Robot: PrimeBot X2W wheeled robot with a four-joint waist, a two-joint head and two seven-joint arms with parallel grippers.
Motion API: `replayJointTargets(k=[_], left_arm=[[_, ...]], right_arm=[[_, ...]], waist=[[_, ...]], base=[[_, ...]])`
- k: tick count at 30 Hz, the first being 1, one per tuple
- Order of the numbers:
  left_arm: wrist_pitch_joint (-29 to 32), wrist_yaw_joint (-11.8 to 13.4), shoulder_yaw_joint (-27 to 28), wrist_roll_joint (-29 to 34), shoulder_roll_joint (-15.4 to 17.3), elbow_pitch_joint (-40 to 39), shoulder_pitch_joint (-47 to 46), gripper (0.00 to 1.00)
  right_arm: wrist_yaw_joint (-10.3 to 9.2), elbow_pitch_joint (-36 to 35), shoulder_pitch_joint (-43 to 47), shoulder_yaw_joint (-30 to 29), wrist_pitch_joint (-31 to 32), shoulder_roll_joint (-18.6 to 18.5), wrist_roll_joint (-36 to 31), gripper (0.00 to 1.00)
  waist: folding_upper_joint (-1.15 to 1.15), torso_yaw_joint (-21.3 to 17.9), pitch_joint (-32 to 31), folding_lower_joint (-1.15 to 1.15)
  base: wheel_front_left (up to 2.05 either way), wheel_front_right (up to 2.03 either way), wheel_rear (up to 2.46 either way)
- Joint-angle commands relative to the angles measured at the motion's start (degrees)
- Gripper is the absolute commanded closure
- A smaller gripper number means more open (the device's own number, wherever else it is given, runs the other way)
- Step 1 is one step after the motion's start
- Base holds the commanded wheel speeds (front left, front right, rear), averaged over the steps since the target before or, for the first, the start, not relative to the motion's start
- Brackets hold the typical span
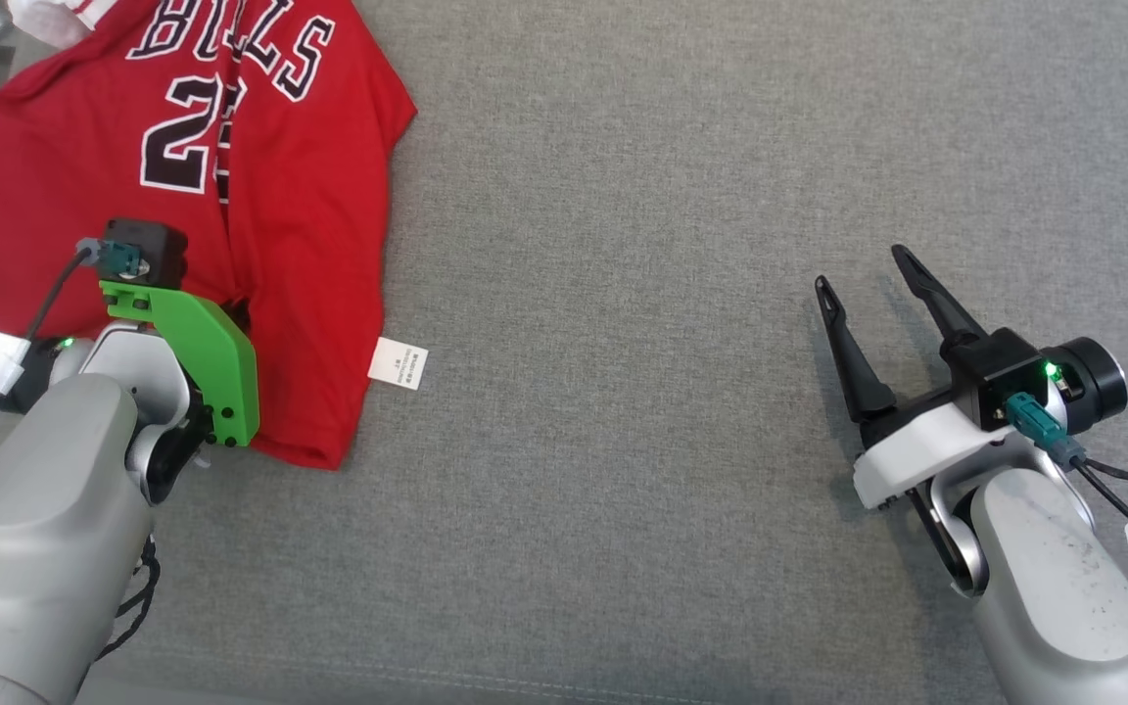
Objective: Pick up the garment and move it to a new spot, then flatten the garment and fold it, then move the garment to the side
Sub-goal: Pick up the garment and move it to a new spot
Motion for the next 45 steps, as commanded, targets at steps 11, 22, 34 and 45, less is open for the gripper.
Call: replayJointTargets(k=[11, 22, 34, 45], left_arm=[[1.41, -0.21, 9.97, -21.19, 12.81, -23.35, -2.38, 1.0], [-1.96, 4.21, 22.8, -28.93, 19.35, -37.6, -7.1, 1.0], [2.48, 9.83, 17.94, -27.06, 15.07, -55.71, -11.12, 1.0], [5.14, 16.91, 10.06, -29.96, 5.01, -68.96, -7.88, 1.0]], right_arm=[[-0.02, 0.76, 3.17, -1.02, -0.19, 3.58, 1.92, 0.0], [-0.02, 1.17, 5.63, -2.99, -0.19, 5.94, 3.12, 0.0], [-0.02, 0.52, 5.73, -4.37, -0.19, 7.27, 3.77, 0.0], [-0.02, -0.05, 6.32, -5.01, -0.19, 7.63, 5.1, 0.0]], waist=[[0.0, 0.05, -6.99, 0.0], [0.0, -5.83, -10.9, 0.0], [0.0, -13.2, -11.45, 0.0], [0.0, -20.12, -10.91, 0.0]], base=[[0.0, 0.0, 0.0], [0.0, 0.0, 0.0], [0.0, 0.0, 0.0], [0.0, 0.0, 0.0]])
